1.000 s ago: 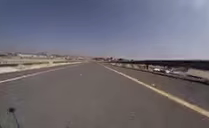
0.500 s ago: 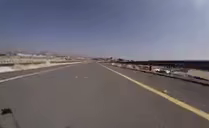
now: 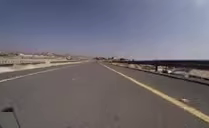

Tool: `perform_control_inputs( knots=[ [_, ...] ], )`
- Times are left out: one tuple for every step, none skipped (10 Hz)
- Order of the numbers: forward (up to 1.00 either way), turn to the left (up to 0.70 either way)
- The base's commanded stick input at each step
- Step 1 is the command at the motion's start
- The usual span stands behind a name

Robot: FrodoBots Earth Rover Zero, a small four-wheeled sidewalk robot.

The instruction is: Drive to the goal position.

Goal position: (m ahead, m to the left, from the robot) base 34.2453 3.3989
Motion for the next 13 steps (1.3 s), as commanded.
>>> perform_control_inputs(
  knots=[
    [1.00,0.00],
    [1.00,0.00],
    [1.00,0.00],
    [1.00,0.00],
    [1.00,0.00],
    [1.00,0.00],
    [1.00,0.00],
    [1.00,0.00],
    [1.00,0.27],
    [1.00,0.27],
    [1.00,0.27],
    [1.00,0.27],
    [1.00,0.27]
  ],
)
